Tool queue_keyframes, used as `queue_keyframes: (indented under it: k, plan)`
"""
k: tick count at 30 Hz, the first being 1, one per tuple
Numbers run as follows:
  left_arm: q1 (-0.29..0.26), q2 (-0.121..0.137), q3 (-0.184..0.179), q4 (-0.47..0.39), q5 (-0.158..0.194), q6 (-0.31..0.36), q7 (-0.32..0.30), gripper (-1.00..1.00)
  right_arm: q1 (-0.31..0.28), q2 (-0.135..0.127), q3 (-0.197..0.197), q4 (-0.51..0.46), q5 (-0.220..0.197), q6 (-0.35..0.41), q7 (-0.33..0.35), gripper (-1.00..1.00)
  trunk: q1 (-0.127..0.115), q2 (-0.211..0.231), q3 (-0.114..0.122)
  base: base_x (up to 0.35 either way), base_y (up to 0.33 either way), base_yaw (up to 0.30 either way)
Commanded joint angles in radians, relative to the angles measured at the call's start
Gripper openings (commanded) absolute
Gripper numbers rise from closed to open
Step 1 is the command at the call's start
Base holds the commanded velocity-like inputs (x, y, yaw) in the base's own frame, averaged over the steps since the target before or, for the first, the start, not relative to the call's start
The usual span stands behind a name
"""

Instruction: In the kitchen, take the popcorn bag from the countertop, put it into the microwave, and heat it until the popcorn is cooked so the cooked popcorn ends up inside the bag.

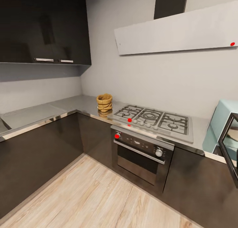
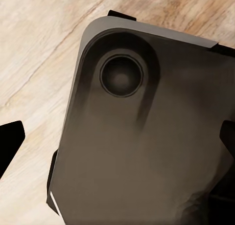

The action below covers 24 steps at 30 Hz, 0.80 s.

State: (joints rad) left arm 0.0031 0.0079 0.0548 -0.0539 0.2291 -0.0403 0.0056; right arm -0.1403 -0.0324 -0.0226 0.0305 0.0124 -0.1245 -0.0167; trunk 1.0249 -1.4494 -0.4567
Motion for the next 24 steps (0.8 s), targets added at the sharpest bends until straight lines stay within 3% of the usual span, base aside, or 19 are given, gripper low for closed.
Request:
queue_keyframes:
  k: [1, 7, 19, 24]
  plan:
    - [0.0, 0.0, 0.005, -0.001, 0.001, -0.001, 0.001, 1.0, -0.001, 0.0, -0.002, 0.003, 0.002, -0.006, -0.002, 1.0, 0.0, -0.001, -0.001, 0.0, 0.0, 0.0]
    - [0.0, 0.0, 0.004, -0.001, 0.001, -0.001, -0.004, 1.0, -0.002, 0.0, -0.002, 0.003, 0.004, -0.006, 0.001, 1.0, 0.0, -0.001, -0.001, 0.0, 0.09, 0.0]
    - [0.0, 0.0, 0.003, -0.001, 0.0, -0.001, -0.008, 1.0, -0.001, 0.0, -0.002, 0.003, 0.006, -0.006, 0.001, 1.0, 0.0, -0.001, -0.001, 0.0, 0.315, 0.0]
    - [0.0, 0.001, 0.0, -0.001, -0.002, 0.001, -0.01, 1.0, -0.001, 0.0, -0.002, 0.003, 0.006, -0.006, 0.001, 1.0, 0.0, -0.001, -0.001, 0.141, 0.288, 0.0]
